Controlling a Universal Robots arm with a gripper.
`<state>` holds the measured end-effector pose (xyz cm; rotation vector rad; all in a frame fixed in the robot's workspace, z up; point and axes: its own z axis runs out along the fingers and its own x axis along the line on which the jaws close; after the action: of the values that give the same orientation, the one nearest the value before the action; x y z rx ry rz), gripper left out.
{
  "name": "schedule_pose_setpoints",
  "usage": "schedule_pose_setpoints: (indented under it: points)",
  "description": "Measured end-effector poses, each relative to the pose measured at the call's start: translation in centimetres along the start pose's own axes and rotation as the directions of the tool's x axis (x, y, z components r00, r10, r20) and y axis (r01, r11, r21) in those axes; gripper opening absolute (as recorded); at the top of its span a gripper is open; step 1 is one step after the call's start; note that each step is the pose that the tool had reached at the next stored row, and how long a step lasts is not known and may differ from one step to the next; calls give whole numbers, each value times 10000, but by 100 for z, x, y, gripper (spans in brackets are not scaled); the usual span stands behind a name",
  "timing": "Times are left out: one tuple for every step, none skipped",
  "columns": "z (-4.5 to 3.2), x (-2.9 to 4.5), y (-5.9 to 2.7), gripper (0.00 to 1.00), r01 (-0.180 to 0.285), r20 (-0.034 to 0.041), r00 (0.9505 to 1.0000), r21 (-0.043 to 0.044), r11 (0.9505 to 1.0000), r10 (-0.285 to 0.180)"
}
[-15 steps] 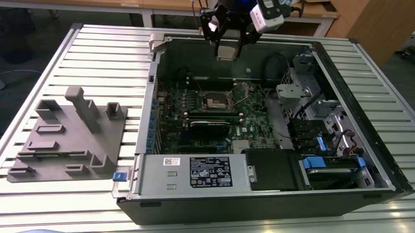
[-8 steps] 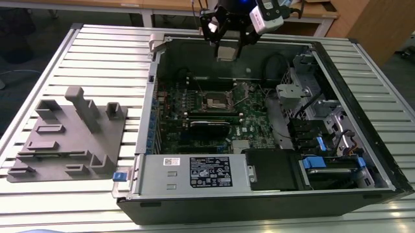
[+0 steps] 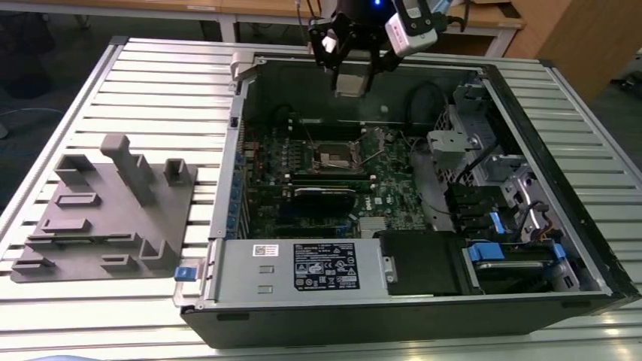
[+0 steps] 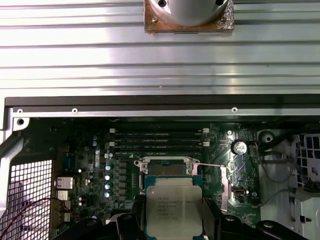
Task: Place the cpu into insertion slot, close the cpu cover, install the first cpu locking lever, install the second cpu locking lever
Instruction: 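Place the cpu into insertion slot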
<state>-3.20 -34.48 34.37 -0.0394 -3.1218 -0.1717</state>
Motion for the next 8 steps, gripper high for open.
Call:
schedule_pose_setpoints:
  points:
    - [0, 0, 0, 54, 0, 1, 10000, 0, 10000, 0]
    - [1, 0, 0, 54, 0, 1, 10000, -2, 10000, 0]
    - [2, 0, 0, 54, 0, 2, 10000, -2, 10000, 0]
    - [6, 0, 0, 54, 0, 3, 10000, -5, 10000, 0]
    - [11, 0, -1, 54, 0, 3, 10000, -5, 10000, 0]
    - [16, 0, -2, 54, 1, 2, 10000, -4, 10000, -1]
    - [22, 0, -3, 54, 0, 2, 10000, -4, 10000, 0]
    - [29, -1, -3, 54, 0, 2, 10000, -3, 10000, 0]
